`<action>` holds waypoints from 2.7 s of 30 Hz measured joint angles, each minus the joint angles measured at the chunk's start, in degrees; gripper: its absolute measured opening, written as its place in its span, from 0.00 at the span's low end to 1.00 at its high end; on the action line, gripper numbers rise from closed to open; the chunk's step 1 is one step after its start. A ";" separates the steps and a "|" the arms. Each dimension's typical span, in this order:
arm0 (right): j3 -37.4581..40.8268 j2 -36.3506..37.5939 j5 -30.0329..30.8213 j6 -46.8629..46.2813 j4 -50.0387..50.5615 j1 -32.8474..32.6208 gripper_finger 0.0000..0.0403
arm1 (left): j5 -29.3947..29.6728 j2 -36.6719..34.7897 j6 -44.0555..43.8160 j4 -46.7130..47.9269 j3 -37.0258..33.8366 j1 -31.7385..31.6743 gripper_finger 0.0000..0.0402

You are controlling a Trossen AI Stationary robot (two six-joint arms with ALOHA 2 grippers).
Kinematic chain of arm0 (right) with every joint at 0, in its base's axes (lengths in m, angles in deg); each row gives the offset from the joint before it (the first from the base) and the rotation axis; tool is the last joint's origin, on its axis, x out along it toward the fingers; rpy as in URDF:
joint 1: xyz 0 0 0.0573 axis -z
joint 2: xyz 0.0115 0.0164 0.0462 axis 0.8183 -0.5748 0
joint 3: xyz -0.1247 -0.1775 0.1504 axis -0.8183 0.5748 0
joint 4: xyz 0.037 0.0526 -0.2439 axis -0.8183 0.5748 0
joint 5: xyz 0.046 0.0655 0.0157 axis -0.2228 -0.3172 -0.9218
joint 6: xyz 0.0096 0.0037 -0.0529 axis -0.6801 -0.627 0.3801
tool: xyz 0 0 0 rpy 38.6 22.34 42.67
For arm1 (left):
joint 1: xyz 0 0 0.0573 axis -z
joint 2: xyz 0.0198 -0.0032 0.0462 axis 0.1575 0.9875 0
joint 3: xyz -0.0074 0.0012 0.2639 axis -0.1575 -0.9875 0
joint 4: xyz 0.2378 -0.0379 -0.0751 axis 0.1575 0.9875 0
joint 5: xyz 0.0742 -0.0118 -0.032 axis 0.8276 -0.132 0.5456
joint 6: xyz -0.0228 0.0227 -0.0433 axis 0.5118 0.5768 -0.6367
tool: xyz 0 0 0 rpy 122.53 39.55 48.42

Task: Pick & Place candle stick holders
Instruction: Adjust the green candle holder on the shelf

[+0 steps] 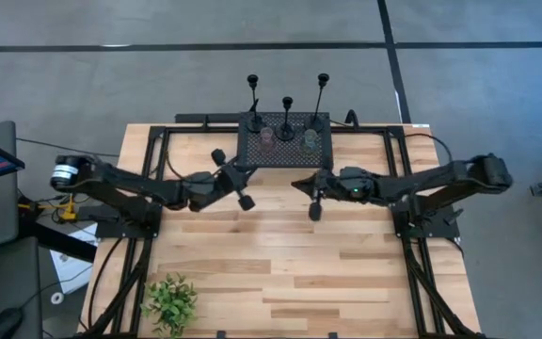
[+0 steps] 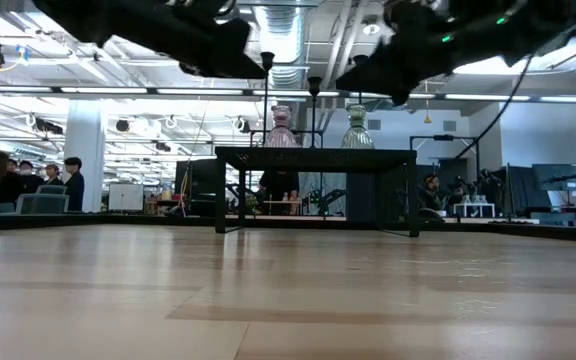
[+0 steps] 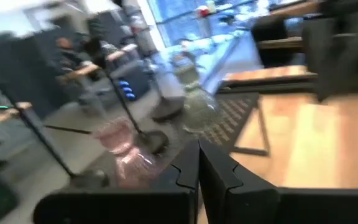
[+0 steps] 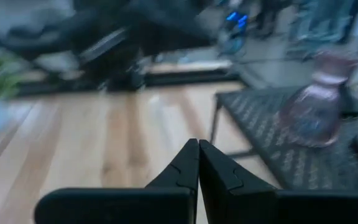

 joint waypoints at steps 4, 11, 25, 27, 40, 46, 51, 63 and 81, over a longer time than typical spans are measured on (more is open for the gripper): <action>-1.20 -6.68 5.42 -0.72 -10.33 2.14 0.00 | -10.49 -4.51 -2.60 4.28 -2.13 -1.90 0.01; -11.94 -17.29 7.85 -1.33 -10.61 5.32 0.00 | -21.59 -9.29 -5.68 5.85 -6.48 -7.28 0.01; -23.33 -27.53 24.65 -1.13 -5.90 7.04 0.00 | -24.27 -13.02 -7.58 8.03 -9.83 -9.00 0.01; -24.18 -28.42 25.91 -1.70 -5.89 7.10 0.00 | -24.69 -13.02 -7.52 8.13 -9.83 -8.96 0.01; -26.03 -27.88 25.79 -2.85 -6.25 2.95 0.00 | -25.85 -13.02 -7.46 8.31 -9.83 -10.03 0.01; -29.30 -23.27 27.11 1.41 3.16 0.55 0.00 | -25.85 -12.99 -7.46 8.31 -9.81 -10.23 0.01; -29.35 -18.47 25.34 2.41 12.59 0.58 0.00 | -25.85 -12.99 -7.87 7.33 -9.79 -10.23 0.01; -29.31 -11.18 25.07 -3.44 37.95 -1.55 0.00 | -25.85 -12.99 -8.53 5.46 -9.77 -9.97 0.01; -10.02 12.65 15.68 0.03 35.69 3.27 0.00 | -25.85 -12.99 -7.94 5.68 -9.74 -9.97 0.01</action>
